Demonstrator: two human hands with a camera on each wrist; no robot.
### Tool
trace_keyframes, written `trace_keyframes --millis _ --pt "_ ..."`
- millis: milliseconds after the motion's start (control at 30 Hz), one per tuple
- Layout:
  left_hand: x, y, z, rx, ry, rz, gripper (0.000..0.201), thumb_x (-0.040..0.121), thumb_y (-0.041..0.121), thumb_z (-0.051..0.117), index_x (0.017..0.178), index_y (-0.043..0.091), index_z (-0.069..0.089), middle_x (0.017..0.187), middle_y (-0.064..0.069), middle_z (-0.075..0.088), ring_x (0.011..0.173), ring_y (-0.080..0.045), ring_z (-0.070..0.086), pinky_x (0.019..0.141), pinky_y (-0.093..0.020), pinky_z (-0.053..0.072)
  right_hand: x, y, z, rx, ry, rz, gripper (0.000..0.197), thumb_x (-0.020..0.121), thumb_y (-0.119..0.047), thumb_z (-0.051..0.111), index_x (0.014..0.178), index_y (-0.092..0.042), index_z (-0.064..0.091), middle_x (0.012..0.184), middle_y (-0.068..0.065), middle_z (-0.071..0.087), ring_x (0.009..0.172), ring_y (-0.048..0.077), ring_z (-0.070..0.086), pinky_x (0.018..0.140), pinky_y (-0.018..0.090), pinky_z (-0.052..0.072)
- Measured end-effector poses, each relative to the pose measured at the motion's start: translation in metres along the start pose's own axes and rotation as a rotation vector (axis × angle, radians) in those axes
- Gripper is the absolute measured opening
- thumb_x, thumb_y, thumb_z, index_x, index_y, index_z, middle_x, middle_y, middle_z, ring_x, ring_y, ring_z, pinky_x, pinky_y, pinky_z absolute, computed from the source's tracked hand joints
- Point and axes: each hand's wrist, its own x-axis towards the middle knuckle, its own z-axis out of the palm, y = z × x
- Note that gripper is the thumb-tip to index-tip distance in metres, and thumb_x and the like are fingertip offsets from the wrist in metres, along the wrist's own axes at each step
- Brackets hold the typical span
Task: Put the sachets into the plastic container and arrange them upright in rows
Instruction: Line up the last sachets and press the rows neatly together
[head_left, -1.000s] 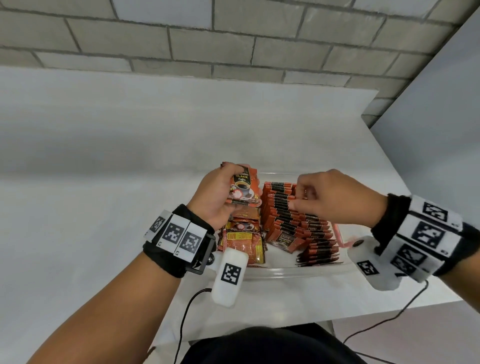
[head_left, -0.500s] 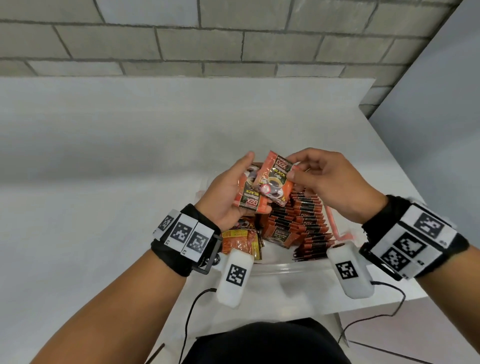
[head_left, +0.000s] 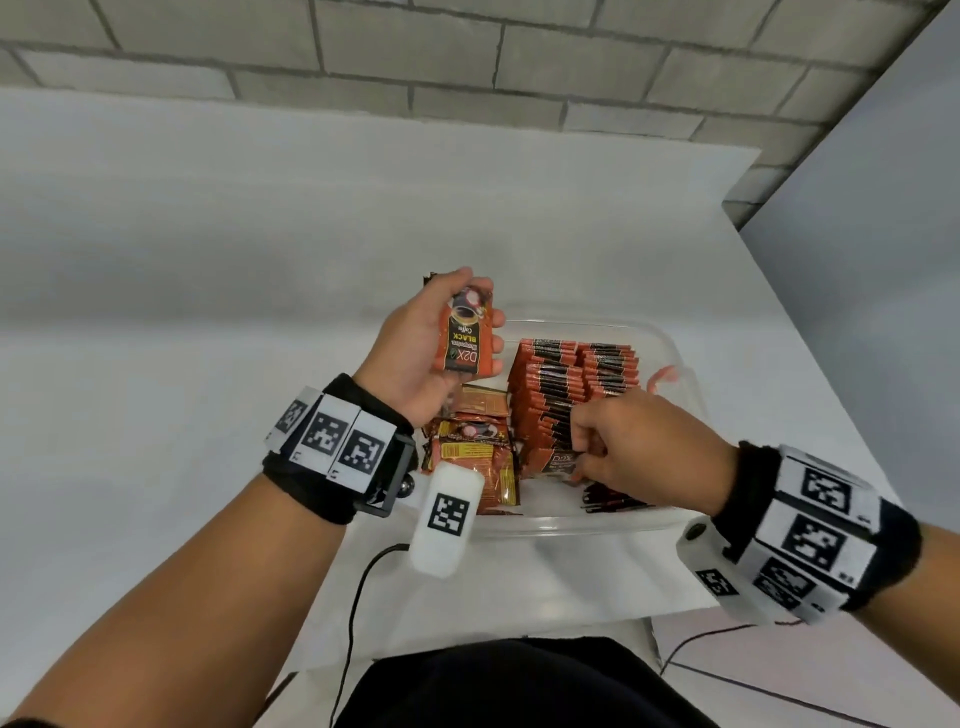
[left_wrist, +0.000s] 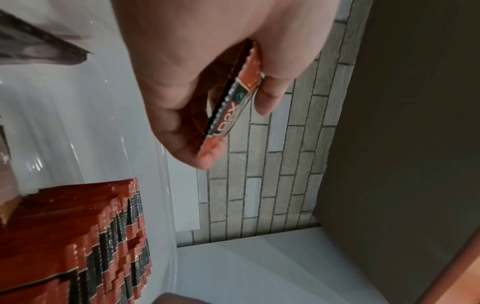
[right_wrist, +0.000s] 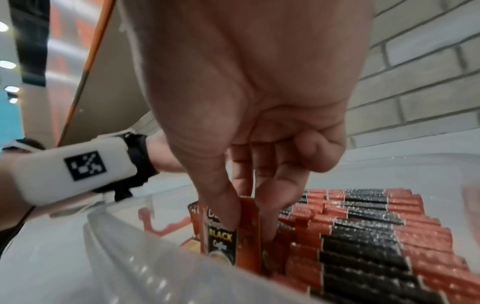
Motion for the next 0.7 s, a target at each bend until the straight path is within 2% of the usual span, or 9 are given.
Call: trace_keyframes --millis 100,167,233,333,433,567,700 --pt "-0.002 0.000 -0.002 0.019 -0.004 -0.002 0.026 0.094 0.035 0.050 0.102 0.014 0.062 0.083 -0.007 0.062 0.066 -0.018 0.059 0.061 -0.029 0.052 0.003 -0.001 0.006 -0.105 0.002 0.016 0.009 0.085 -0.020 0.060 0.079 -0.021 0.053 0.083 -0.007 0.056 0.076 0.014 0.053 0.054 0.022 0.035" --pt "-0.004 0.001 -0.003 0.024 -0.013 -0.002 0.025 0.094 0.035 0.051 0.101 0.014 0.062 0.084 -0.007 0.062 0.067 -0.018 0.059 0.060 -0.030 0.052 0.002 -0.003 0.007 -0.159 -0.004 0.031 0.011 0.085 -0.021 0.058 0.078 -0.020 0.050 0.087 -0.004 0.056 0.079 0.016 0.054 0.052 0.021 0.034" --pt "-0.005 0.002 -0.005 0.027 -0.016 0.002 0.025 0.094 0.034 0.051 0.102 0.014 0.062 0.084 -0.007 0.062 0.066 -0.018 0.058 0.060 -0.030 0.051 0.003 -0.005 0.009 -0.228 -0.017 0.038 0.013 0.086 -0.023 0.056 0.076 -0.018 0.048 0.083 -0.003 0.054 0.077 0.018 0.056 0.051 0.022 0.033" --pt "-0.005 0.001 -0.006 0.025 -0.019 0.003 0.024 0.094 0.033 0.051 0.101 0.014 0.062 0.083 -0.007 0.062 0.065 -0.018 0.058 0.059 -0.029 0.051 0.005 -0.005 0.015 -0.315 -0.057 0.052 0.027 0.087 -0.022 0.053 0.065 -0.019 0.038 0.074 -0.003 0.049 0.071 0.021 0.055 0.046 0.023 0.031" --pt "-0.005 0.000 -0.006 0.020 -0.020 -0.001 0.024 0.094 0.033 0.051 0.101 0.014 0.063 0.083 -0.007 0.063 0.065 -0.018 0.059 0.058 -0.029 0.052 0.009 -0.003 0.021 -0.368 -0.063 0.067 0.029 0.091 -0.024 0.051 0.066 -0.018 0.039 0.072 -0.002 0.049 0.066 0.022 0.051 0.053 0.026 0.037" --pt "-0.006 0.000 -0.006 0.018 -0.023 0.001 0.024 0.094 0.033 0.051 0.101 0.014 0.063 0.083 -0.007 0.063 0.065 -0.018 0.059 0.059 -0.029 0.051 0.010 -0.006 0.023 -0.426 -0.065 0.070 0.018 0.091 -0.023 0.051 0.075 -0.018 0.047 0.082 0.002 0.062 0.072 0.024 0.060 0.058 0.028 0.039" --pt "-0.007 0.001 -0.005 0.015 -0.034 0.000 0.022 0.094 0.032 0.051 0.099 0.015 0.063 0.083 -0.006 0.062 0.066 -0.018 0.059 0.058 -0.029 0.051 0.010 -0.009 0.019 -0.443 -0.087 0.076 0.015 0.091 -0.016 0.048 0.076 -0.016 0.044 0.080 0.002 0.057 0.073 0.025 0.058 0.059 0.028 0.039"
